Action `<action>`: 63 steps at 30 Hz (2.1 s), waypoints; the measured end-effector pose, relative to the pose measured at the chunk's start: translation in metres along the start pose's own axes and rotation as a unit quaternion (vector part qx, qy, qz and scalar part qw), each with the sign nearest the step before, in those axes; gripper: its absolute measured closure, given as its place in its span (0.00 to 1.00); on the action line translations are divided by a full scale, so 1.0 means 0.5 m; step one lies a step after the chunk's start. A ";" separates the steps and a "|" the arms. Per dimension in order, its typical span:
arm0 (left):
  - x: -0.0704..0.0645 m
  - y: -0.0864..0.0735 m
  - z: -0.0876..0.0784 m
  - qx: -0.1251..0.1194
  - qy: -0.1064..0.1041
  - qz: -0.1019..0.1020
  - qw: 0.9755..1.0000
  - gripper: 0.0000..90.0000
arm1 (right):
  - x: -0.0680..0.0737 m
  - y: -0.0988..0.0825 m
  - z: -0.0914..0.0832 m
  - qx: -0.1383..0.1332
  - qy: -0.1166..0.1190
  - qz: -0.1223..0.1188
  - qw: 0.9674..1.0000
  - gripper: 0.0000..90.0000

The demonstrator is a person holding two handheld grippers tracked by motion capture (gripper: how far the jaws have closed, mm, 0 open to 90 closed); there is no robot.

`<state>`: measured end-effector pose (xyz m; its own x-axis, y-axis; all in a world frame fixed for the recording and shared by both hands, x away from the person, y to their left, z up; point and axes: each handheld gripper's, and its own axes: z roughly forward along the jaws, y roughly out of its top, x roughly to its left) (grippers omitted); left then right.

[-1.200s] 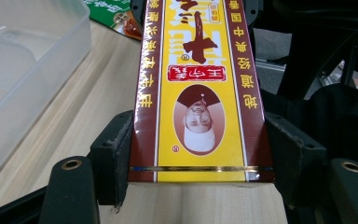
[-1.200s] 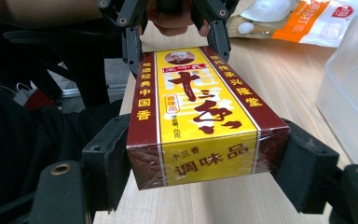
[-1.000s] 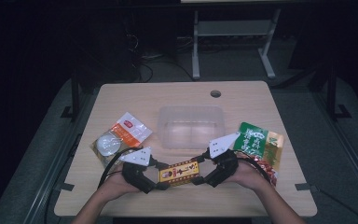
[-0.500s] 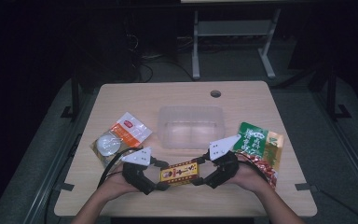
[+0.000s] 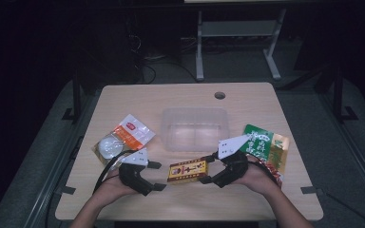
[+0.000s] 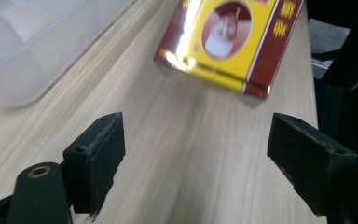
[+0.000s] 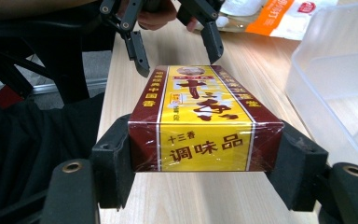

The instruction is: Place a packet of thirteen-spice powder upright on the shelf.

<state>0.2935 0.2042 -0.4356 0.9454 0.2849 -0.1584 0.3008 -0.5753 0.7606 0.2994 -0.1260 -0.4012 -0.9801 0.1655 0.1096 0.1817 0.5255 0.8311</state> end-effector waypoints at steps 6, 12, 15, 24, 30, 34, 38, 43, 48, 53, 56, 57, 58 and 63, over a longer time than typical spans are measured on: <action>-0.006 -0.006 -0.003 0.001 0.020 -0.001 1.000 0.17 | -0.008 0.005 -0.009 0.005 -0.008 0.007 1.000 0.36; -0.002 -0.019 -0.013 -0.003 0.027 -0.016 1.000 0.15 | -0.021 0.016 -0.023 0.004 -0.026 0.015 1.000 0.36; 0.003 -0.020 -0.016 -0.002 0.027 -0.029 0.999 0.15 | -0.028 0.020 -0.029 0.007 -0.034 0.018 0.999 0.36; -0.009 -0.017 -0.012 0.015 0.032 -0.026 0.999 0.15 | -0.060 0.056 -0.042 0.003 -0.054 0.025 0.998 0.36; -0.011 -0.014 -0.012 0.009 0.039 -0.015 0.999 0.15 | -0.078 0.079 -0.049 0.010 -0.066 0.018 0.998 0.36; -0.013 -0.015 -0.009 0.012 0.039 -0.012 0.999 0.16 | -0.097 0.098 -0.053 0.016 -0.080 0.017 0.996 0.36; -0.014 -0.015 -0.008 0.014 0.043 -0.002 0.999 0.16 | -0.108 0.109 -0.054 0.018 -0.082 0.019 0.996 0.36; -0.012 -0.017 -0.008 0.011 0.041 -0.002 0.999 0.16 | -0.128 0.133 -0.049 0.025 -0.088 0.015 0.996 0.36; -0.010 -0.018 -0.008 0.007 0.038 -0.003 0.999 0.16 | -0.150 0.151 -0.038 0.035 -0.095 0.011 0.995 0.36; -0.011 -0.018 -0.010 0.002 0.036 -0.005 0.999 0.16 | -0.168 0.161 -0.030 0.035 -0.105 0.005 0.994 0.36; -0.010 -0.018 -0.010 -0.007 0.034 -0.010 0.999 0.16 | -0.180 0.167 -0.023 0.030 -0.104 0.008 0.994 0.36; -0.010 -0.018 -0.010 -0.007 0.034 -0.010 0.999 0.16 | -0.188 0.171 -0.018 0.034 -0.108 0.002 0.994 0.36; -0.009 -0.018 -0.011 -0.007 0.034 -0.010 0.999 0.16 | -0.188 0.171 -0.018 0.034 -0.108 0.002 0.994 0.36; -0.009 -0.018 -0.011 -0.008 0.030 -0.005 0.999 0.16 | -0.209 0.182 0.001 0.041 -0.108 0.003 0.993 0.36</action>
<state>0.2860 0.2123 -0.4386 0.9326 0.3372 -0.1284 0.3084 -0.5600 0.7690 0.4183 -0.0948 -0.3373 -0.9405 0.3395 -0.0128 0.2018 0.5886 0.7828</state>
